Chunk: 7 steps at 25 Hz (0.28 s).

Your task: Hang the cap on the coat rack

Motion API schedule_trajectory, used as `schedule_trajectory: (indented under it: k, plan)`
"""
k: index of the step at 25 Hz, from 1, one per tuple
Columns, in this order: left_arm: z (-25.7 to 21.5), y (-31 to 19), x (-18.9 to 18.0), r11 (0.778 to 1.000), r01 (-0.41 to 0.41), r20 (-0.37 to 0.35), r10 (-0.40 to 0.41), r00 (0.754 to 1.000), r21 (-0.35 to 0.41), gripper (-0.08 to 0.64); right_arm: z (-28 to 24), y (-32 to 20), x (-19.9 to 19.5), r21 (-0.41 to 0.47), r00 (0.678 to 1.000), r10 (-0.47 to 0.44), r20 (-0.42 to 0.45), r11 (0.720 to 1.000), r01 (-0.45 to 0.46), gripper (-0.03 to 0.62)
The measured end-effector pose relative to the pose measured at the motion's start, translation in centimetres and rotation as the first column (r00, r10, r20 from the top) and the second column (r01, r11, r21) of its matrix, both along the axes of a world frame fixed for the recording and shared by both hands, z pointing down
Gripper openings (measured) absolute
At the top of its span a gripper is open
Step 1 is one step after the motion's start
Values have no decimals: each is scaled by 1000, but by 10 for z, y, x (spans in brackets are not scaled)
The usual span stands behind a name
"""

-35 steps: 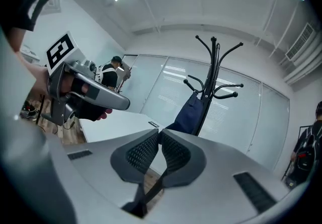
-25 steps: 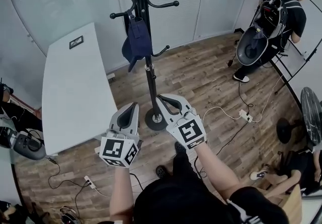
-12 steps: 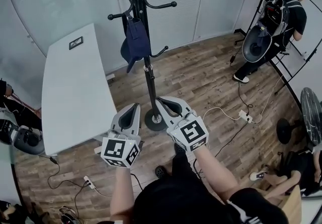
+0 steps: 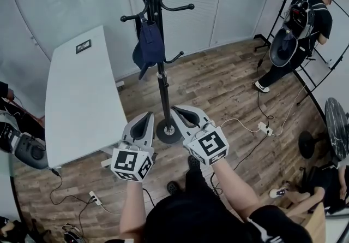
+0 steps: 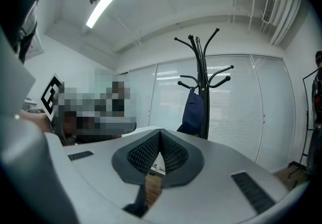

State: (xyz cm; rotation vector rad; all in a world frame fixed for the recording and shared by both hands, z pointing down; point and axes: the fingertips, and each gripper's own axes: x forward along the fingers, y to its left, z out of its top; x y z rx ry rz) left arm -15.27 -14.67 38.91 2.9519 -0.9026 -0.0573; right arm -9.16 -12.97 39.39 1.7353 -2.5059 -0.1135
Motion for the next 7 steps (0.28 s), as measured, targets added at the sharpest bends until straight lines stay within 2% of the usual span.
schedule_trajectory:
  k: [7]
  plan:
    - [-3,2,-1,1000,-4,-6,4,1000,1,15,-2,3,-3,-9,1000,-16,2,1000,16,29]
